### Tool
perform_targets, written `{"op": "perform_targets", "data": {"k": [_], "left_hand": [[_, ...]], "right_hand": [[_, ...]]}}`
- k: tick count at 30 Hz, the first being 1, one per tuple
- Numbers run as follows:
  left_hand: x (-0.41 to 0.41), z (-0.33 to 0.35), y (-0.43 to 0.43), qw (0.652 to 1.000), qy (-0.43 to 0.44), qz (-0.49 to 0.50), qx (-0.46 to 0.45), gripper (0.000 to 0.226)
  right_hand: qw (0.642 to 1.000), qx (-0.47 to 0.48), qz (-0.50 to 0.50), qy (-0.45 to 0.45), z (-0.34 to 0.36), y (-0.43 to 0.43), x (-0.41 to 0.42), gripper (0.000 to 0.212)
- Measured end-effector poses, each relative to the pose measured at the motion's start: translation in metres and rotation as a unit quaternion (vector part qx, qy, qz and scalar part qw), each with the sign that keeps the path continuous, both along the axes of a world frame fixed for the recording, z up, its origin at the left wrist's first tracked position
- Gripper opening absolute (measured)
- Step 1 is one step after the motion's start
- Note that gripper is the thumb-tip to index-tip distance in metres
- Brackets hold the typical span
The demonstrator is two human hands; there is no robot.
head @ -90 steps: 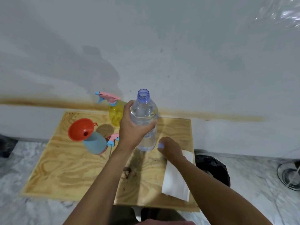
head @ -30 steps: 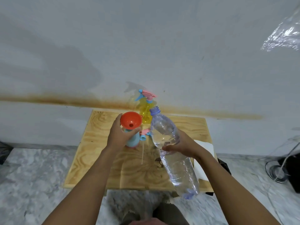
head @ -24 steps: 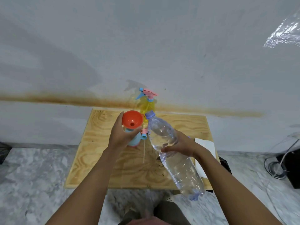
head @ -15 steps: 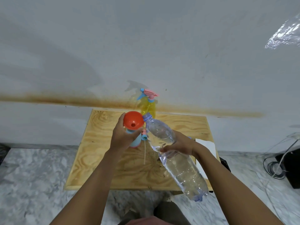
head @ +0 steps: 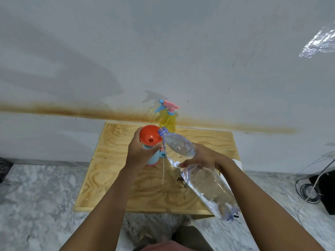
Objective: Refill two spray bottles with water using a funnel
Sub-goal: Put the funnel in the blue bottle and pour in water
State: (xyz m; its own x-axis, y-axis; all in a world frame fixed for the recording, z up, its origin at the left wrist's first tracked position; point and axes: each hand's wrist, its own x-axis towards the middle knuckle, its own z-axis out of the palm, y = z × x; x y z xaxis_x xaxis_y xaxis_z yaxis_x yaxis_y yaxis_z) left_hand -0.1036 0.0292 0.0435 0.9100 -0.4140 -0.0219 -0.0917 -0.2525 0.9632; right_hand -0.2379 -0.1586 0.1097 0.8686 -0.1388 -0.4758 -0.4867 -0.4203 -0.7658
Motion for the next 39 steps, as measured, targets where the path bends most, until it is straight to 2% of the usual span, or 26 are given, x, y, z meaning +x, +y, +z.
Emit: {"op": "perform_targets", "data": {"k": [6,10,16,20,24,35,39], "left_hand": [[0.001,-0.003,0.001,1.0,0.006,-0.001,-0.004,0.082],[0.001,-0.003,0.001,1.0,0.001,-0.003,-0.008,0.081],[0.0,-0.001,0.0,1.0,0.009,0.002,-0.021,0.073],[0.001,-0.003,0.0,1.0,0.005,0.001,-0.017,0.077],[0.001,-0.004,0.0,1.0,-0.003,0.0,-0.015,0.077],[0.001,-0.005,0.0,1.0,-0.001,0.0,-0.018,0.076],[0.001,-0.004,0.0,1.0,0.002,-0.001,-0.02,0.076]], "right_hand": [[1.0,-0.013,0.01,0.009,0.007,0.0,0.003,0.044],[0.999,-0.023,0.024,0.016,0.013,0.0,0.005,0.04],[0.999,-0.027,0.038,0.023,0.023,0.0,0.004,0.049],[0.999,-0.027,0.037,0.022,0.026,0.003,0.004,0.049],[0.999,-0.025,0.028,0.017,0.03,0.006,0.004,0.058],[0.999,-0.031,0.016,0.024,0.034,0.011,0.002,0.048],[0.999,-0.028,0.024,0.017,0.036,0.011,0.001,0.059]]}}
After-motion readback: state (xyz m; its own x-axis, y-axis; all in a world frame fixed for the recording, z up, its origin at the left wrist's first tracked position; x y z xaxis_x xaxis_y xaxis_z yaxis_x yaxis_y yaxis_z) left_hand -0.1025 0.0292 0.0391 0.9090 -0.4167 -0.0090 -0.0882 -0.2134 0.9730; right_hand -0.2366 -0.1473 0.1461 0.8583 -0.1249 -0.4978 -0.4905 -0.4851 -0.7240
